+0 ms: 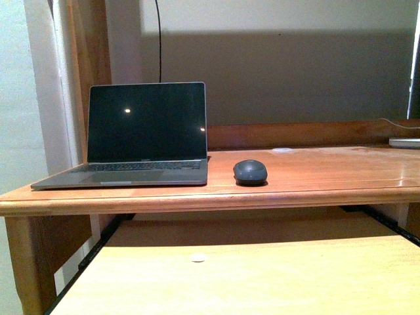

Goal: Place mouse

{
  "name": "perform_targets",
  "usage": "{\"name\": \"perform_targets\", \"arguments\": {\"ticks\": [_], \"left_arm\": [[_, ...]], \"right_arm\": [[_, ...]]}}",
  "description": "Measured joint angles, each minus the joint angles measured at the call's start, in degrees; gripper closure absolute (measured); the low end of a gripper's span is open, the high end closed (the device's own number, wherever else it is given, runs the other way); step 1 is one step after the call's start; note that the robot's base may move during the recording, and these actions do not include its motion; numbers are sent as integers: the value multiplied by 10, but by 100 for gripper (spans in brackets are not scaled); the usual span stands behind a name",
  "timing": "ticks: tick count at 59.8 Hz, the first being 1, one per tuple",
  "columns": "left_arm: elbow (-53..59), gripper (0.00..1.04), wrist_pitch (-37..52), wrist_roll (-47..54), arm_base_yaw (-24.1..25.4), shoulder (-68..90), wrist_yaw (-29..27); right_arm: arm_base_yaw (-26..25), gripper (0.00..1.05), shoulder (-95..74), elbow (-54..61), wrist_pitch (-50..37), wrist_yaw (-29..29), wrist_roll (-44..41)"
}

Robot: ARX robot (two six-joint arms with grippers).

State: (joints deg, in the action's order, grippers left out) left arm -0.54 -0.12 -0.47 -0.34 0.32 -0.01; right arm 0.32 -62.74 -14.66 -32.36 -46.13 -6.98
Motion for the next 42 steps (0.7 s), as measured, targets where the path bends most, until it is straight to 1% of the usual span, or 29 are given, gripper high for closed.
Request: {"name": "perform_targets", "arguments": {"ticks": [13, 16, 23, 32, 36, 42], "left_arm": [[0, 8, 0, 0, 0, 0, 0], [0, 8, 0, 0, 0, 0, 0], [0, 8, 0, 0, 0, 0, 0], [0, 8, 0, 0, 0, 0, 0], [0, 8, 0, 0, 0, 0, 0], [0, 8, 0, 0, 0, 0, 0]], "right_arm": [[19, 7, -53, 7, 12, 2, -79], [25, 7, -72, 7, 7, 13, -94], [45, 7, -109, 5, -23, 36, -99], [78, 7, -165, -13, -81, 92, -92], [101, 7, -207, -34, -128, 140, -72], [122, 7, -250, -63, -164, 188, -49]]}}
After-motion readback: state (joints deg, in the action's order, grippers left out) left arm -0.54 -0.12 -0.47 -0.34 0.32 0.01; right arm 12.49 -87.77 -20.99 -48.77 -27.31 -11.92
